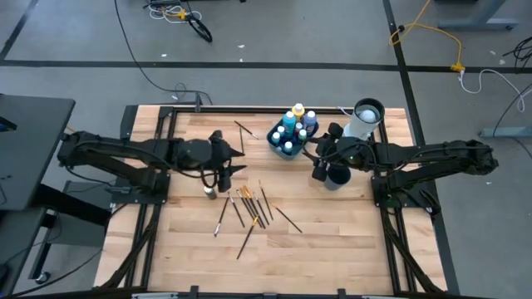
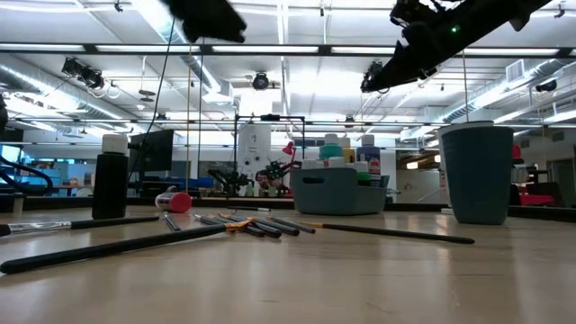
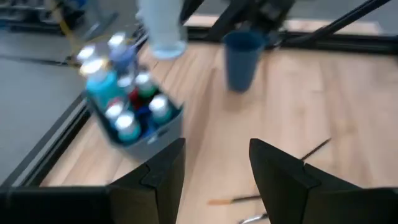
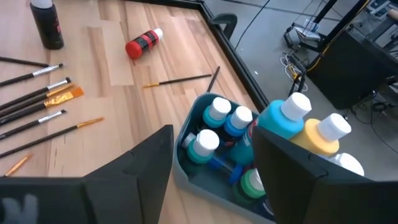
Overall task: Pick & Place Paint Supplies
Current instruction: Put the black paint bottle into the blue bin
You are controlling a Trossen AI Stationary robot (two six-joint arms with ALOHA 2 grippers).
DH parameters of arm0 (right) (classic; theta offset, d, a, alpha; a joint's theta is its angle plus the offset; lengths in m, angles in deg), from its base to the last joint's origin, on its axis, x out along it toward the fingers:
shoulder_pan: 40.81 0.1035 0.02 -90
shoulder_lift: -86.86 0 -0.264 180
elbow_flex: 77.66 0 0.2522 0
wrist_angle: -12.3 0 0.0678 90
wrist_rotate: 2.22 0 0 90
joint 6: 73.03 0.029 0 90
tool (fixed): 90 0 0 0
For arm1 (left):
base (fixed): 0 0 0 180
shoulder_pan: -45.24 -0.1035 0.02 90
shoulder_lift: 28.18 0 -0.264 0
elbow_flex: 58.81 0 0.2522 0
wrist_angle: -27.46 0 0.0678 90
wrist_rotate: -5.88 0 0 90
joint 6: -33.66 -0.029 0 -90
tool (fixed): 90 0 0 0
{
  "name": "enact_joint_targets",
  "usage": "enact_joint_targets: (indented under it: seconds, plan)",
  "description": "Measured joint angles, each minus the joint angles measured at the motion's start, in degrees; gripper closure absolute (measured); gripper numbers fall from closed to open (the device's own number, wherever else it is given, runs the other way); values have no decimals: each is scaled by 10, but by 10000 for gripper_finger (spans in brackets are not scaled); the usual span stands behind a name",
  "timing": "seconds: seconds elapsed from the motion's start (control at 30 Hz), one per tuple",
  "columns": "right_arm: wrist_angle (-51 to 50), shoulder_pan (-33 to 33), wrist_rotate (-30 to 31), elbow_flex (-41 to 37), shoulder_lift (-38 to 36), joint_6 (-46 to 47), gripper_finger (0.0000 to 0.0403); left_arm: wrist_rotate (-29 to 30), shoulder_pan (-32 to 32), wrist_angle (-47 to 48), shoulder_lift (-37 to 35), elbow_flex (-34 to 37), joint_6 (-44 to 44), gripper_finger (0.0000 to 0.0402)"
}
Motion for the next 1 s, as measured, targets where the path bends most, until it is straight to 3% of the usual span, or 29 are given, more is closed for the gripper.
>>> enact_joint_targets:
  seconds: [0.3,0.73,1.0]
  plan:
    - [7,0,-1,0,0,0,184,-9,8,-53,-78,177,41,218]
    - [50,0,-1,0,0,-30,184,-132,16,-342,-173,428,41,219]
    - [145,0,-1,0,0,-35,184,-142,30,-461,-195,522,31,219]
